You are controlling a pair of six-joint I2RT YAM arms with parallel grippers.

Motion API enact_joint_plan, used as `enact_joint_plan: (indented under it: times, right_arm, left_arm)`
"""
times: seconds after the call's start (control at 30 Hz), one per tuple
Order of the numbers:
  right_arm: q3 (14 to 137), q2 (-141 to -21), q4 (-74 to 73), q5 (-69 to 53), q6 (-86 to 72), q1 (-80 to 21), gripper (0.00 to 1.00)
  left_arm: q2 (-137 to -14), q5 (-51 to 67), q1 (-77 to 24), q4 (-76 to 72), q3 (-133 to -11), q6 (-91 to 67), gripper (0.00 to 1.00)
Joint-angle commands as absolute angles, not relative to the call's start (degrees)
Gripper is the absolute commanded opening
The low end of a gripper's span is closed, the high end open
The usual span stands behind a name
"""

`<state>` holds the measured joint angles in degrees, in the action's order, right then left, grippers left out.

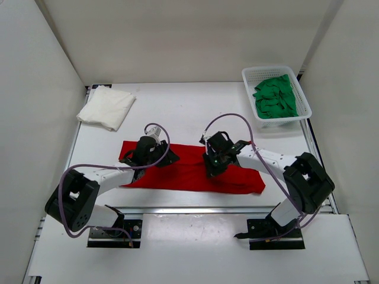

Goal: Fold and stack the t-shirts
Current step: Fold the other side of the tshirt into a rectangle

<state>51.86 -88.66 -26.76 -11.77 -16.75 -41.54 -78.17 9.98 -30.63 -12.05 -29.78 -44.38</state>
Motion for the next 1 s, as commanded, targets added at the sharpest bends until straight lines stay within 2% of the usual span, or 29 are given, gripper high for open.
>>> enact_joint_plan:
  times: [0.0, 0.13, 0.17, 0.2, 0.23, 0.37, 0.43, 0.5, 0.57, 0.63, 0.83, 0.97]
  right_arm:
    - [52.8, -87.5, -25.9, -17.8, -16.4, -41.3, 0.09]
    - [52.0, -82.8, -24.5, -18.3, -15.9, -37.7, 0.27]
    - [50.9, -80.1, -23.5, -18.4, -16.7, -34.4, 0.28]
    - [49.3, -78.2, -21.0, -19.2, -17.7, -32.5, 0.28]
    - [46.9, -76.7, -17.4, -20.5, -18.3, -28.5, 0.24]
    - [39.1, -74.3, -2.6, -20.8, -26.7, -13.7, 0.03]
    - [38.1, -75.2, -0.4, -19.9, -28.2, -8.8, 0.00]
    - [37.3, -75.4, 2.9, -17.8, -30.2, -3.8, 0.03]
    - [36.7, -77.5, 6.9, -15.7, -30.5, -0.6, 0.16]
    - [38.0, -79.9, 7.5, -16.9, -30.7, 2.5, 0.22]
    - [38.6, -84.9, 7.1, -14.8, -29.3, 3.3, 0.26]
    - [37.0, -85.9, 9.1, -13.7, -29.7, 2.6, 0.25]
  left_arm:
    - [-75.6, 11.3, -29.4, -12.0, -28.6, -44.4, 0.40]
    - [-74.8, 10.2, -28.6, -11.5, -29.2, -43.6, 0.41]
    - [-75.1, 10.1, -29.3, -11.3, -29.7, -43.8, 0.41]
    - [-75.8, 10.0, -29.4, -11.5, -30.1, -43.4, 0.41]
    - [-76.1, 8.9, -29.8, -11.6, -31.5, -43.2, 0.41]
    - [-81.7, 10.1, -29.0, -13.3, -35.8, -44.0, 0.41]
    - [-84.8, 11.1, -28.2, -13.0, -37.8, -44.4, 0.41]
    - [-85.7, 10.9, -26.4, -14.8, -38.4, -45.3, 0.41]
    - [-87.2, 11.2, -24.9, -15.6, -38.3, -46.0, 0.41]
    - [-88.8, 11.8, -23.4, -15.4, -39.5, -46.2, 0.41]
    - [-90.8, 13.6, -20.3, -17.5, -36.5, -46.9, 0.41]
    - [-91.6, 14.3, -18.0, -18.8, -35.0, -47.5, 0.41]
